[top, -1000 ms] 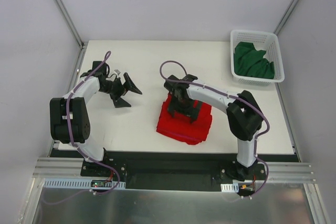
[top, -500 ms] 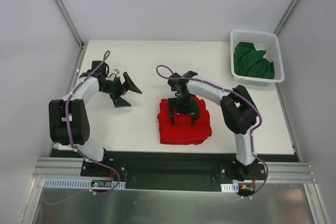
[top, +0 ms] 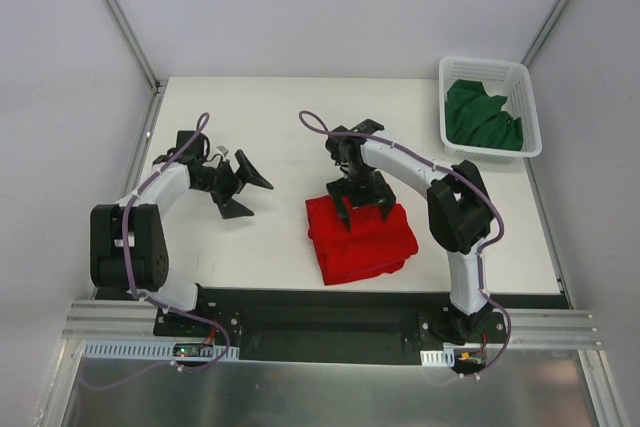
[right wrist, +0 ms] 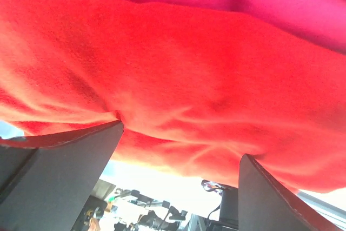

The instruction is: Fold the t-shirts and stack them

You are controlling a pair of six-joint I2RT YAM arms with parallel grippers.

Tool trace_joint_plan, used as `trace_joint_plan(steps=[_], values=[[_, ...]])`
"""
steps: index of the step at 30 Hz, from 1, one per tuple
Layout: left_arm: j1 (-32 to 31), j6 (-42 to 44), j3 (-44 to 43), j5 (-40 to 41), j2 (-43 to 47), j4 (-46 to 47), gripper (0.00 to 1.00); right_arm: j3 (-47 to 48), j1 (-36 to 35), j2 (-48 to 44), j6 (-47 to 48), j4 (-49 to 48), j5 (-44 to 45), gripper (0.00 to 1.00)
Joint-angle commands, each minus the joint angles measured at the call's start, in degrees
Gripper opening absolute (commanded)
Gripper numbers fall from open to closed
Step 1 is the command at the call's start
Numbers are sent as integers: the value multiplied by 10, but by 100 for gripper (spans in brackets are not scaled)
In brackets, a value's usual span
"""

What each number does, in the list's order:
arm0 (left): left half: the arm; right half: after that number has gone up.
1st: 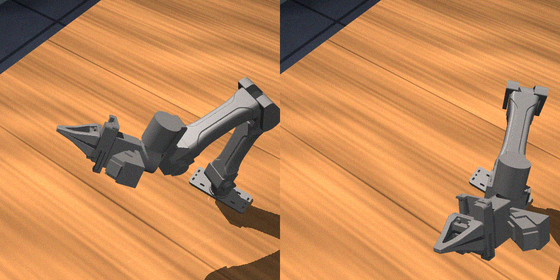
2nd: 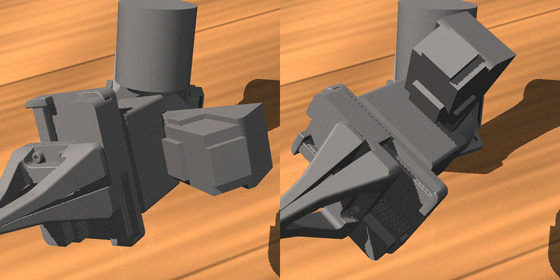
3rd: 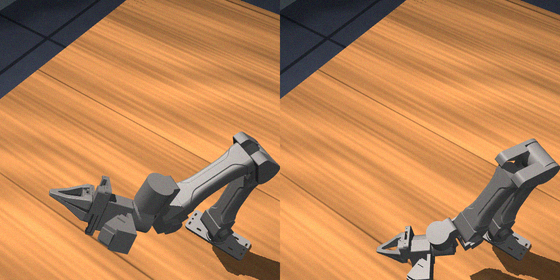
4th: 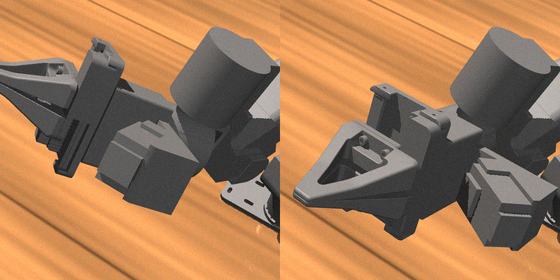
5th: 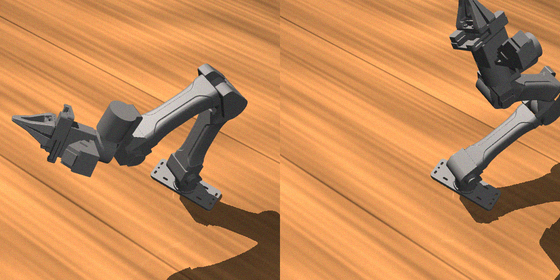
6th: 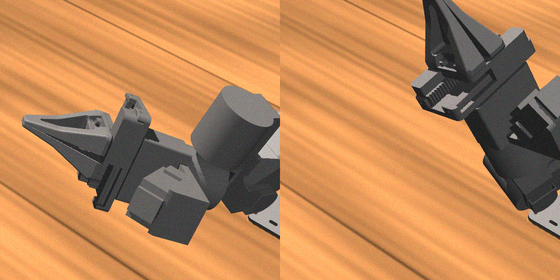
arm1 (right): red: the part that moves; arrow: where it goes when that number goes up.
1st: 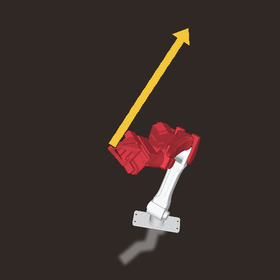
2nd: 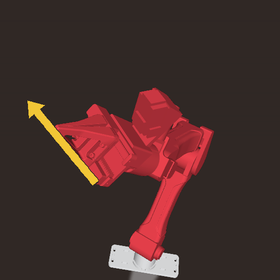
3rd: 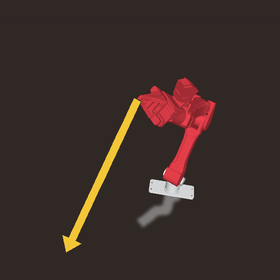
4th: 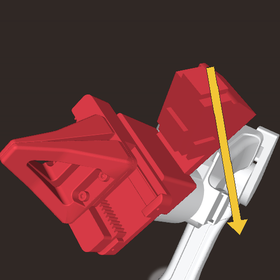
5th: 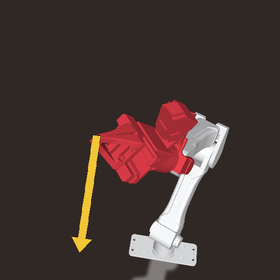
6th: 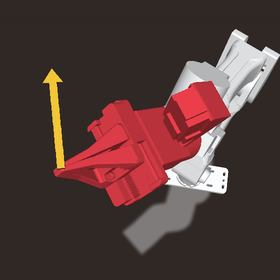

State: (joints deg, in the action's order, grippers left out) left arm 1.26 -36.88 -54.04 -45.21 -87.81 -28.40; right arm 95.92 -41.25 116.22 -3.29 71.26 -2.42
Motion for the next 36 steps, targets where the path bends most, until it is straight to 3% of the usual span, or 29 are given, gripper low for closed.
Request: trace_joint_plan(steps=[1,8,18,28,36], values=[[-27,-88,49,-39,76,79,99,26,5,-1,7,43,20,96],[-83,-253,130,-42,197,244,99,39,5,-52,-33,52,18,96],[-187,-406,235,13,171,515,99,-24,39,-172,-99,19,76,96],[-268,-440,248,66,153,532,100,-86,57,-193,-109,-20,4,96],[-296,-449,257,95,184,474,99,-114,39,-176,-124,-84,-16,96]])
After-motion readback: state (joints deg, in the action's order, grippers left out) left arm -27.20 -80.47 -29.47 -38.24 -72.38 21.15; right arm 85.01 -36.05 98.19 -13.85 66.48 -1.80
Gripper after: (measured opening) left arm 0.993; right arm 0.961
